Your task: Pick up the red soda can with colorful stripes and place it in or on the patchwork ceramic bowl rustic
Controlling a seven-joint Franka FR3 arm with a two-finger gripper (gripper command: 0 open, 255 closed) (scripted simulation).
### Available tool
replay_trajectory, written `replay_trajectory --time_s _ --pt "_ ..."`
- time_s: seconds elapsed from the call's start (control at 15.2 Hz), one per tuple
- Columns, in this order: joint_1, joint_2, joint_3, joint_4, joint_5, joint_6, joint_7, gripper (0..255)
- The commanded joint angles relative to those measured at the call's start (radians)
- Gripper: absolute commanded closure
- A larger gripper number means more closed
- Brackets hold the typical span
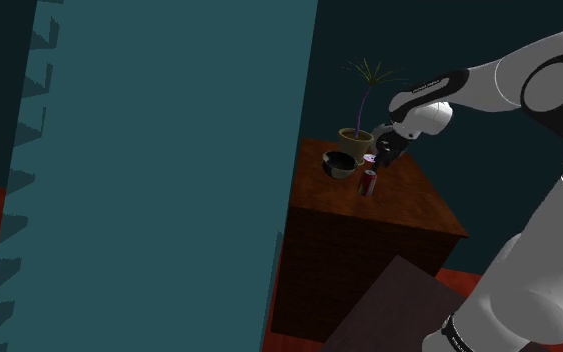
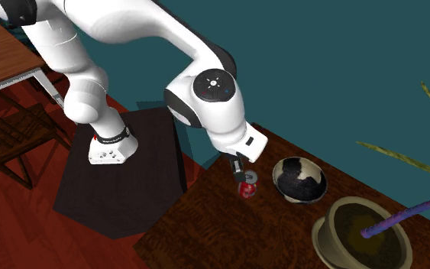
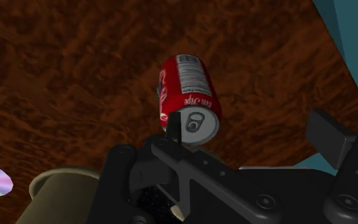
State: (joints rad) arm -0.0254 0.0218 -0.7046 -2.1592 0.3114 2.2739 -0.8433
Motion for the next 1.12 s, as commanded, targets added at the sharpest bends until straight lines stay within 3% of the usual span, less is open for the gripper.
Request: replay_trajectory --time_s 0.0,0.2,0.73,1.06 --pt "-0.025 0.116 -0.015 0.075 0.113 -0.008 -0.097 0" --pt "-0.085 0.231 0.002 0.155 0.219 -0.023 -0.184 0" --pt "-0.104 0.307 0.042 0.148 0.300 0.037 -0.233 0" --pt "-0.104 0.307 0.042 0.148 0.300 0.037 -0.233 0"
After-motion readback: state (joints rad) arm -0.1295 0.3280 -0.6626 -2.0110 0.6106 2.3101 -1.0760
